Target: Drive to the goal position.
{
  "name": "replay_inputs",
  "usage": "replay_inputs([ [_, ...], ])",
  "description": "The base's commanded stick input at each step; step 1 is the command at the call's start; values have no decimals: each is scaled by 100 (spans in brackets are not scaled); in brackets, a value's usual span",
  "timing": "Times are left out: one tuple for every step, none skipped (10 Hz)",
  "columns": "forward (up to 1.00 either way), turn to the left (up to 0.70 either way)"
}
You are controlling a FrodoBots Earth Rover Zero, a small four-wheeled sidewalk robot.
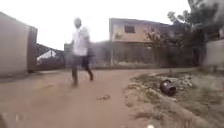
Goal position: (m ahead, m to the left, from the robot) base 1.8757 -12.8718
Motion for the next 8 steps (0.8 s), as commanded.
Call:
replay_inputs([
  [100, 0],
  [100, 0],
  [100, 0],
  [100, 0],
  [100, 0],
  [100, 0],
  [100, 0],
  [100, 0],
])
